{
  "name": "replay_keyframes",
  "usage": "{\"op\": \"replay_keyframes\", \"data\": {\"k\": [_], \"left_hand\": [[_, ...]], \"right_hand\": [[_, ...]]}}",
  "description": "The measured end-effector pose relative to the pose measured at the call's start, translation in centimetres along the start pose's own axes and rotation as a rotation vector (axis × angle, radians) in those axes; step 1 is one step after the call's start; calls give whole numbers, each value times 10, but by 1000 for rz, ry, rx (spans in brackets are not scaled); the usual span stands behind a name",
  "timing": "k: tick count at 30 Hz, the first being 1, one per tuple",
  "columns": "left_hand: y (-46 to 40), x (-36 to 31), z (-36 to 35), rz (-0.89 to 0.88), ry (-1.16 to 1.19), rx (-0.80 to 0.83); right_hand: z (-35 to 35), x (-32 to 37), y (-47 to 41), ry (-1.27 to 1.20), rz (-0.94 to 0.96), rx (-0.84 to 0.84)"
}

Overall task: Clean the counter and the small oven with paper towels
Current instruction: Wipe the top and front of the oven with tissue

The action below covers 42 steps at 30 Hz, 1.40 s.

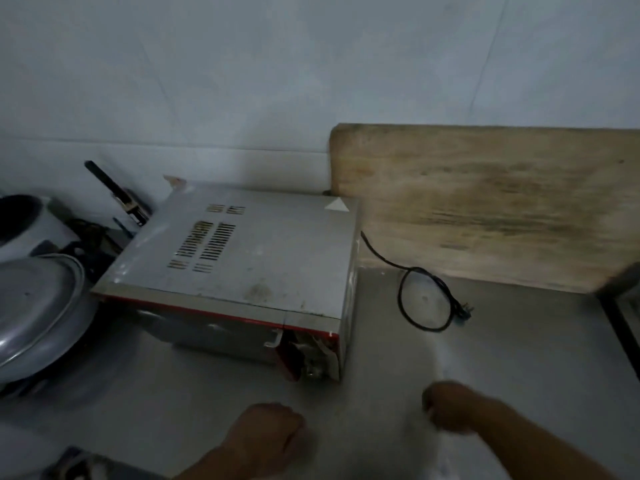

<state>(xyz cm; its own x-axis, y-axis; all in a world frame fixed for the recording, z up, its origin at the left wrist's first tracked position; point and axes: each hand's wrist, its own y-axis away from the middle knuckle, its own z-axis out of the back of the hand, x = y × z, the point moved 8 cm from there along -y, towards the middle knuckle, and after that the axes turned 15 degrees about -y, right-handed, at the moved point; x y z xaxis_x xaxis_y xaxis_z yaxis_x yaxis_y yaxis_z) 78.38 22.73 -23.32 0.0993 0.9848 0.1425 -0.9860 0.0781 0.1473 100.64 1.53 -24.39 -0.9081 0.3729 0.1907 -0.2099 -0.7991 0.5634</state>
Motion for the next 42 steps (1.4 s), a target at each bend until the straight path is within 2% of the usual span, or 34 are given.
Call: {"op": "replay_keyframes", "data": {"k": [1, 2, 5, 7, 10, 13, 16, 18, 19, 21, 23, 26, 29, 34, 42], "left_hand": [[2, 17, 16, 2, 6, -12], [3, 39, 43, 57, 12, -123], [9, 99, 121, 126, 63, -491], [6, 141, 156, 129, -12, -618], [-16, 216, 173, 231, -99, -576], [-42, 278, 169, 377, -94, -445], [-61, 307, 155, 384, -43, -322], [-71, 315, 136, 363, 15, -220], [-76, 315, 126, 359, 45, -152], [-79, 313, 102, 351, 105, -10], [-82, 308, 90, 331, 107, 48], [-92, 312, 88, 288, 91, 84], [-96, 315, 88, 273, 97, 109], [-97, 314, 88, 320, 88, 60], [-96, 315, 89, 329, 84, 47]], "right_hand": [[26, -1, -12, -159, -147, 61], [50, -12, -14, -329, -317, 57], [169, -20, -18, -467, -421, -202], [252, -8, -20, -571, -419, -498], [333, 26, -32, -707, -395, -814], [361, 79, -68, -594, -375, -919], [335, 118, -123, -519, -398, -821], [300, 134, -150, -511, -468, -706], [286, 140, -153, -522, -501, -701], [268, 157, -149, -567, -538, -806], [258, 182, -135, -576, -512, -934], [237, 216, -125, -495, -444, -959], [216, 233, -120, -485, -444, -902], [206, 260, -124, -453, -439, -777], [260, 211, -172, -462, -438, -663]]}}
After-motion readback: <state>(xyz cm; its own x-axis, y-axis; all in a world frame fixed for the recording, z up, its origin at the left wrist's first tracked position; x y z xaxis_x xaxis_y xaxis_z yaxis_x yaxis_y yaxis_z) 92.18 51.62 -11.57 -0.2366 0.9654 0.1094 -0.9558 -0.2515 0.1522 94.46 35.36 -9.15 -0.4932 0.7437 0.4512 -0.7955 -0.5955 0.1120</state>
